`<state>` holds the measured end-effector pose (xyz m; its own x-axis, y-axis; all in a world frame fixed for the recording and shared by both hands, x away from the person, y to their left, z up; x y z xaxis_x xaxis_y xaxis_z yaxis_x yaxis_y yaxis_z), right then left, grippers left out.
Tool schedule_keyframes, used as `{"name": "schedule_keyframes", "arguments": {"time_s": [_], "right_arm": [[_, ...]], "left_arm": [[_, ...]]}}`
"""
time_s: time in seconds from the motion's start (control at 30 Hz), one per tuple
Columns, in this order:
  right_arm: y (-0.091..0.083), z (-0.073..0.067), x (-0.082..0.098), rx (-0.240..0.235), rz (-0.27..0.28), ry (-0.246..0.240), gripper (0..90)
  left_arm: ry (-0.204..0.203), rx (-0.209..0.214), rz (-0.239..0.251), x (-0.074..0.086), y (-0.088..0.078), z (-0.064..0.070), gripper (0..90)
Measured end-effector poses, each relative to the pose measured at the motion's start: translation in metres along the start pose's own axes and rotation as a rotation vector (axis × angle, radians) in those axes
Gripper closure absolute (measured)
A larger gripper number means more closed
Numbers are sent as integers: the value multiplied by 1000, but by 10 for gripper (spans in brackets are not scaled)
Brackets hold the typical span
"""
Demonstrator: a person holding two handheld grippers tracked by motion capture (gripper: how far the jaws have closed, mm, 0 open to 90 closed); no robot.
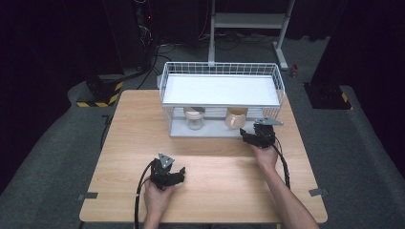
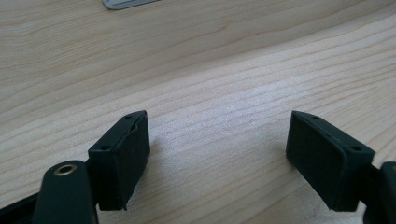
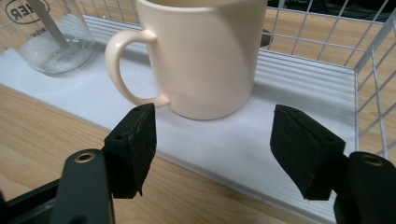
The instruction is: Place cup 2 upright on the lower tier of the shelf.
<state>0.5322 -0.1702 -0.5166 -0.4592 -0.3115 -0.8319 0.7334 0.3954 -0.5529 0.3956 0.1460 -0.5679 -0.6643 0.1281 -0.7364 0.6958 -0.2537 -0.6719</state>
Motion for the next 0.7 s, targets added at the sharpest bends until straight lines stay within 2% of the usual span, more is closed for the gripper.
{"name": "schedule_keyframes", "arguments": {"time_s": [0.1,0.3,0.7], "right_arm": [[-5,-1,-1,-8,3,-1,314],[-18,0,-2,-20,52,9,315],[-41,4,4,-34,68,7,312]], "left_arm": [[0,0,0,0,0,0,220],[0,0,0,0,0,0,220],[-1,-1,-1,0,0,0,218]]}}
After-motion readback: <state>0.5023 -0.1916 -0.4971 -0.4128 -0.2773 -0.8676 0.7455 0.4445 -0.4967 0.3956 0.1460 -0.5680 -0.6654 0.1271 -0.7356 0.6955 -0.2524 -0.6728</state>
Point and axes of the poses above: each handheld gripper's, and its own axes: y roughly forward along the jaws, x roughly out of its underside, z roughly to its right, the point moved 6 cm from there along y, roughly forward along the jaws, and after that the axes turned 7 degrees about -y, right-handed, at the moved point
